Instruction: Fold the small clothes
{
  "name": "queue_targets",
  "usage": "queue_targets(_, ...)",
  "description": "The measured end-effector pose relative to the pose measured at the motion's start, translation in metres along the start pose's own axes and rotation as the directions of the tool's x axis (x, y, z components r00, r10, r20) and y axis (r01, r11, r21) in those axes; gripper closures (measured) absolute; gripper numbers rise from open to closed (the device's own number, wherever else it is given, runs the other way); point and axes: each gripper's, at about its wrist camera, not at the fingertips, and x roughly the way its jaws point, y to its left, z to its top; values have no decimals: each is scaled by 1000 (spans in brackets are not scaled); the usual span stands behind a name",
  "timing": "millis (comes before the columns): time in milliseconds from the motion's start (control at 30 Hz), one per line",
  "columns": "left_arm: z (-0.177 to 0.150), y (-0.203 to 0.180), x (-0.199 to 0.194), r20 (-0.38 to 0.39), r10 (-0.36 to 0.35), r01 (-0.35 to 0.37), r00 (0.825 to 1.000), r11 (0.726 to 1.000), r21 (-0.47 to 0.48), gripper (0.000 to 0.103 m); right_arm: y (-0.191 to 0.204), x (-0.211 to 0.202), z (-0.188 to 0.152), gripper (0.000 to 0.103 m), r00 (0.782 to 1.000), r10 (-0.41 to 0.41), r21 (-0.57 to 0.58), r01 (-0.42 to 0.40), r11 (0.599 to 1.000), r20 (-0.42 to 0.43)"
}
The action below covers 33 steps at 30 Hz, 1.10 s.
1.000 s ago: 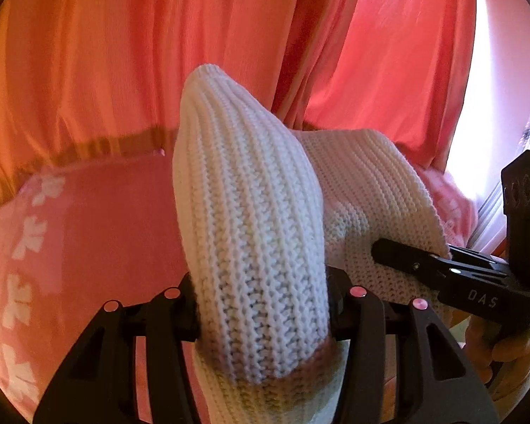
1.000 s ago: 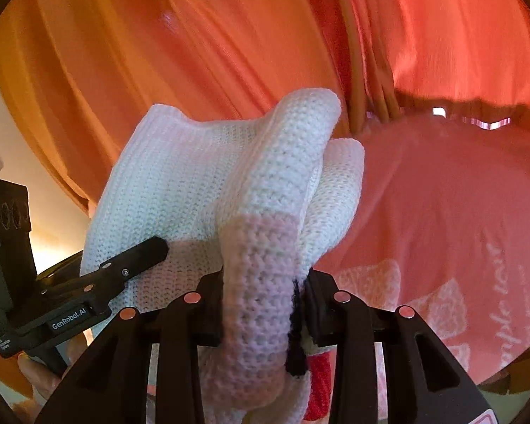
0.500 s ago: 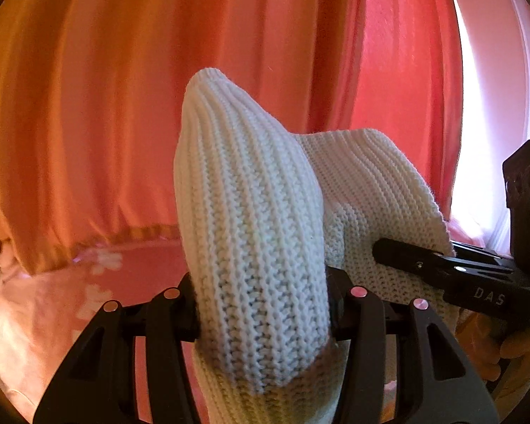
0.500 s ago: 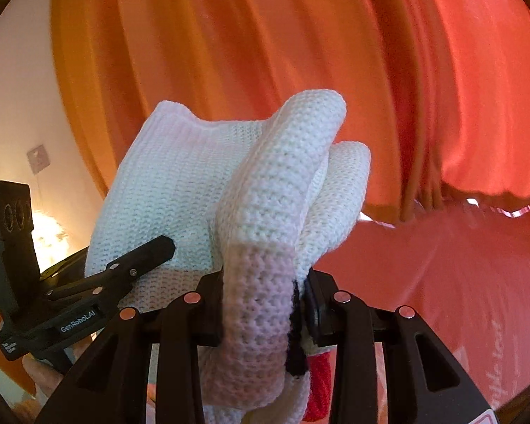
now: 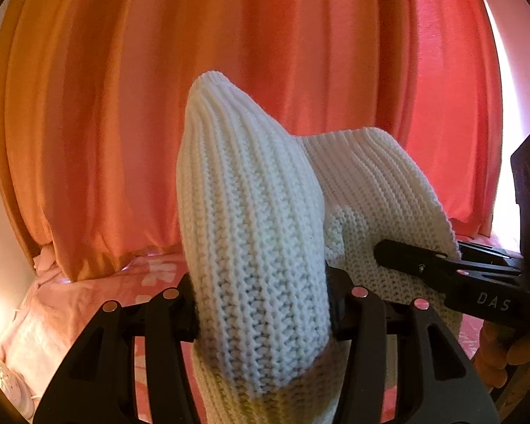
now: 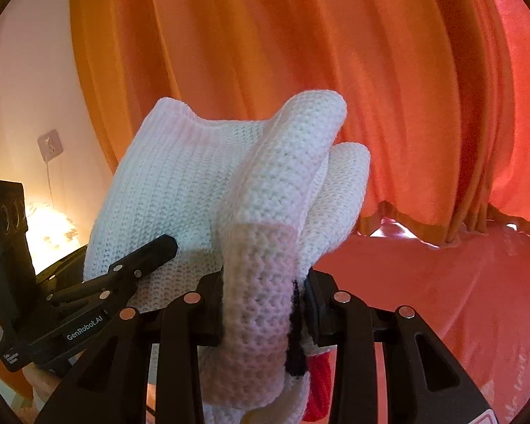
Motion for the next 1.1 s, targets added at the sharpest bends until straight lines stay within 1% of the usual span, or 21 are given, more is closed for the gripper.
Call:
queue_targets(167, -14, 23, 32, -57, 9, -12, 998, 999, -52, 54, -8, 49, -4, 70, 997, 39, 8, -39, 999, -74)
queue_targets(300, -39, 45, 73, -130, 21, -33, 991, 996, -85, 54, -25, 99, -20, 70, 988, 77, 32, -73, 997, -135)
queue_targets(433, -80, 65, 130, -227, 18, -47, 974, 991, -122, 51, -48, 160, -49, 66, 965, 98, 58, -87, 995, -242)
queue_targets(500, -104, 74, 156, -265, 30, -69, 964, 988, -141, 48, -65, 199, -73, 60, 949, 86, 69, -68, 995, -303)
queue_targets(533, -121, 81, 176, -307, 49, -98, 951, 984, -148, 47, -72, 214, -83, 59, 940, 77, 76, -55, 996, -332)
queue_targets(567, -139, 86, 197, -371, 74, -134, 926, 981, -139, 47, -81, 229, -95, 59, 928, 48, 80, -19, 997, -369)
queue_targets(600, -148, 88, 205, -409, 95, -158, 908, 980, -122, 48, -91, 240, -106, 59, 914, -17, 75, 52, 996, -405)
queue_targets(633, -157, 89, 212, -454, 151, -209, 878, 975, -80, 49, -96, 242, -110, 59, 905, -59, 70, 97, 993, -421)
queue_targets(667, -159, 90, 209, -443, 201, -244, 874, 969, -42, 50, -98, 238, -109, 59, 907, -62, 74, 102, 992, -416)
queue_targets(700, -154, 88, 195, -385, 230, -253, 894, 967, -9, 49, -96, 228, -102, 59, 920, -42, 82, 80, 993, -390)
queue_targets(733, -149, 89, 186, -349, 235, -251, 907, 968, -1, 46, -93, 214, -95, 59, 939, -36, 79, 66, 995, -343)
queue_targets(767, -145, 89, 176, -321, 240, -254, 916, 967, -3, 44, -89, 203, -89, 66, 950, -39, 65, 62, 996, -309)
queue_targets(800, -142, 88, 166, -299, 239, -254, 924, 967, -14, 39, -84, 194, -86, 79, 957, -30, 55, 47, 997, -290)
queue_targets(833, -141, 89, 158, -289, 214, -237, 933, 970, -46, 38, -76, 189, -84, 86, 956, 1, 54, 16, 998, -294)
queue_targets(867, -142, 89, 155, -296, 182, -214, 938, 974, -78, 38, -72, 190, -87, 95, 950, 25, 61, -6, 998, -311)
queue_targets(900, -140, 83, 151, -306, 166, -204, 937, 974, -96, 38, -68, 196, -92, 99, 938, 49, 66, -27, 997, -344)
queue_targets(933, -147, 82, 158, -338, 143, -190, 930, 976, -108, 38, -63, 207, -101, 100, 922, 53, 54, -35, 998, -384)
queue_targets(967, -152, 80, 164, -362, 135, -184, 922, 977, -105, 38, -57, 215, -110, 100, 905, 33, 26, -25, 999, -424)
queue_targets(1033, -162, 79, 178, -407, 155, -207, 900, 975, -86, 38, -55, 241, -134, 103, 845, -49, -42, 31, 999, -533)
queue_targets(1067, -169, 82, 186, -434, 165, -219, 886, 973, -76, 38, -58, 246, -143, 103, 829, -54, -38, 39, 999, -557)
queue_targets(1100, -175, 84, 194, -457, 177, -231, 872, 971, -65, 38, -58, 246, -143, 103, 830, -44, -23, 37, 999, -555)
